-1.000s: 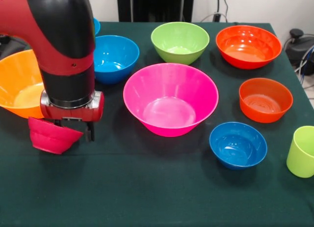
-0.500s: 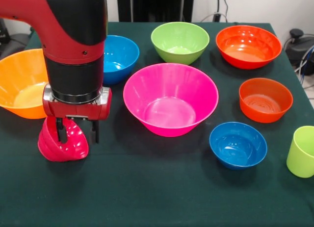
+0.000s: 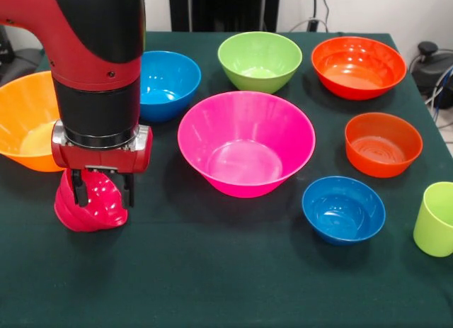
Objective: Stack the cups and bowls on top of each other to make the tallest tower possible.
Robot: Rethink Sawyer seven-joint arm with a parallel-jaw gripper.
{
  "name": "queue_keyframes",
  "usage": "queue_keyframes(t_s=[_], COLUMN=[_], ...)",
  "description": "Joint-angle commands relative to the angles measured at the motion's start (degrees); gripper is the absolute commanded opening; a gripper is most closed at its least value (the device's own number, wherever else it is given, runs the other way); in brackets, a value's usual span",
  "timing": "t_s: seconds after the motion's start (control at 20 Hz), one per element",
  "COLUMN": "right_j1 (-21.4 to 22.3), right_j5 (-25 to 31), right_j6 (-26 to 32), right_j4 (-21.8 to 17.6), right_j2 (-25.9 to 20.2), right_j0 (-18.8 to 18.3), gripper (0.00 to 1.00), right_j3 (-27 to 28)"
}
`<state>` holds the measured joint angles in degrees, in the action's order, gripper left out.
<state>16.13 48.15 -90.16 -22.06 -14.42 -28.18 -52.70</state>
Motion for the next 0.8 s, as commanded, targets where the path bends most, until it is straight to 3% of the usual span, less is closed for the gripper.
queue_keyframes(t_s=[0.05, 0.4, 0.8], right_j1=[-2.36, -0.97, 3.29], right_j5=[5.65, 3.66, 0.59], right_j6=[8.38, 7.18, 5.68], right_j4=[-2.85, -3.30, -6.24], right_j2=[-0.93, -0.08, 4.11], right_j0=[0.40, 0.82, 3.13], gripper=[1.00, 1.00, 1.00], right_j3=[-0.51, -2.07, -4.62])
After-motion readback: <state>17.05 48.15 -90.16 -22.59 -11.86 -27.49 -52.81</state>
